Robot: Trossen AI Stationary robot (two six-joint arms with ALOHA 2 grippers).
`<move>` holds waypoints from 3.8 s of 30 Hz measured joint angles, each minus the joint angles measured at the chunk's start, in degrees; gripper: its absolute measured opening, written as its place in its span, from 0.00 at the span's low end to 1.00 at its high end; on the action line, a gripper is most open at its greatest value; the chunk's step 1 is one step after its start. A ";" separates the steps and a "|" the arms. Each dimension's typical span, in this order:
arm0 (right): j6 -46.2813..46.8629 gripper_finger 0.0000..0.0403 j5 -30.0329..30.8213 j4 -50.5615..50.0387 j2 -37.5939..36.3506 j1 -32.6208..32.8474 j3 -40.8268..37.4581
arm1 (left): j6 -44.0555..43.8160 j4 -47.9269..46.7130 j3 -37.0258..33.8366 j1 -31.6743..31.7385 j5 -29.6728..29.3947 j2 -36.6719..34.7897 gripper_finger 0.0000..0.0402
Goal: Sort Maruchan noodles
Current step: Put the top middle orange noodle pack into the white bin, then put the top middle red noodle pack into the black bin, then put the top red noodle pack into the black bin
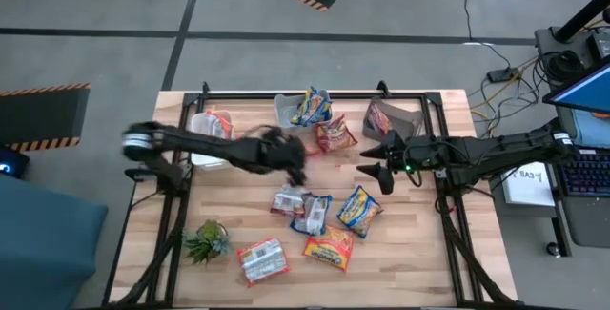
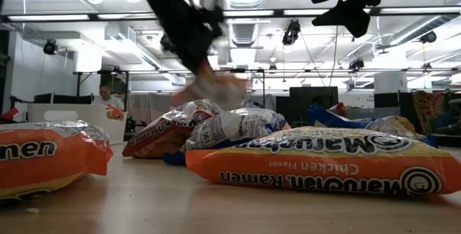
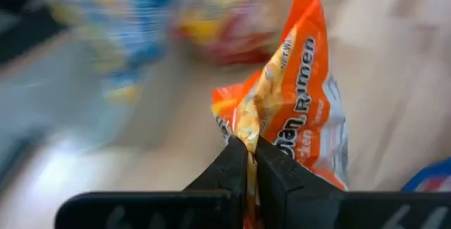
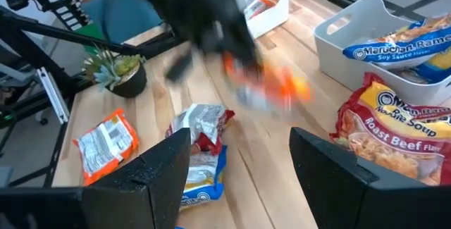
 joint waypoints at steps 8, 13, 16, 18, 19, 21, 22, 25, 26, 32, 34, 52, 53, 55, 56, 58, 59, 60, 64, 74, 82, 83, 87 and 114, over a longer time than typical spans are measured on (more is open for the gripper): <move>-0.64 0.57 0.13 -0.02 0.07 0.00 0.00 | -21.72 -39.58 -0.66 1.69 -9.90 -23.42 0.00; -2.14 0.57 1.48 0.70 0.07 0.00 0.00 | -35.49 -45.43 -7.77 2.61 -10.85 -32.37 0.00; -2.86 0.57 1.51 2.04 0.09 0.00 0.00 | -39.42 -44.93 -12.40 2.98 -10.80 -35.13 0.00; -2.93 0.57 1.49 2.97 0.09 0.00 0.00 | -41.52 -45.02 -15.27 3.11 -9.98 -35.93 0.00; -2.97 0.57 1.49 3.25 0.10 0.00 0.02 | -42.89 -45.01 -16.52 3.37 -9.06 -36.09 0.00; -2.58 0.57 1.49 3.22 0.09 0.00 0.02 | -44.85 -45.16 -18.71 3.85 -6.94 -36.12 0.01; -2.26 0.57 1.48 3.16 0.10 0.00 0.02 | -45.42 -45.14 -19.60 3.90 -6.10 -35.94 0.02; 1.03 0.57 1.50 3.17 0.13 -0.01 0.02 | -46.28 -44.98 -21.05 3.89 -4.44 -34.95 0.07; 2.63 0.57 1.64 3.20 0.34 -0.04 0.02 | -46.28 -44.70 -21.05 3.87 -4.31 -34.55 0.10; 10.81 0.57 9.99 0.45 4.60 -2.29 2.20 | -44.59 -42.60 -18.47 3.65 -5.12 -32.66 0.29; 11.18 0.57 10.10 -3.84 8.13 -5.11 5.21 | -41.56 -38.18 -17.00 2.95 -7.25 -32.42 0.34; -8.24 0.57 -0.39 -22.95 49.40 -24.15 31.04 | -21.40 -17.14 -12.11 -4.24 -14.39 -32.44 0.40; -8.54 0.57 -0.39 -22.98 50.54 -24.15 31.46 | -21.38 -16.69 -12.11 -4.67 -14.37 -32.44 0.40; -8.90 0.57 -0.38 -22.70 52.41 -24.15 32.13 | -21.34 -15.65 -12.11 -5.65 -14.36 -32.44 0.39; -8.92 0.56 -0.32 -22.64 53.15 -24.15 32.25 | -21.09 -15.00 -12.11 -6.21 -14.37 -32.44 0.38; -8.94 0.53 -0.24 -22.42 54.42 -24.15 32.52 | -20.35 -13.72 -12.11 -7.40 -14.36 -32.44 0.38; -8.96 0.50 -0.20 -22.26 54.96 -24.19 32.69 | -19.87 -13.04 -12.11 -8.08 -14.37 -32.44 0.37; -8.97 0.47 -0.20 -22.06 55.36 -24.20 32.84 | -19.57 -12.47 -12.11 -8.61 -14.37 -32.44 0.37; -9.37 0.26 -0.28 -20.01 56.42 -24.17 32.49 | -18.59 -10.62 -12.11 -10.39 -14.35 -32.44 0.35; -12.63 0.02 -0.46 -24.69 49.10 -22.86 32.69 | -18.54 -9.86 -12.11 -12.80 -14.37 -32.44 0.31; -11.39 0.02 -0.15 -44.32 32.29 -25.68 35.99 | -18.48 -8.78 -12.13 -12.81 -14.46 -32.03 0.29; -10.55 0.02 -0.11 -47.38 30.77 -27.09 36.31 | -18.37 -8.29 -12.13 -12.81 -14.46 -31.71 0.28; -8.84 0.02 0.32 -50.98 26.07 -32.36 34.46 | -16.96 -5.87 -12.13 -12.81 -14.47 -29.40 0.28; -5.76 0.77 -11.97 -15.20 54.34 -27.89 29.11 | -12.38 -3.50 -11.69 -12.81 -17.52 -24.00 0.28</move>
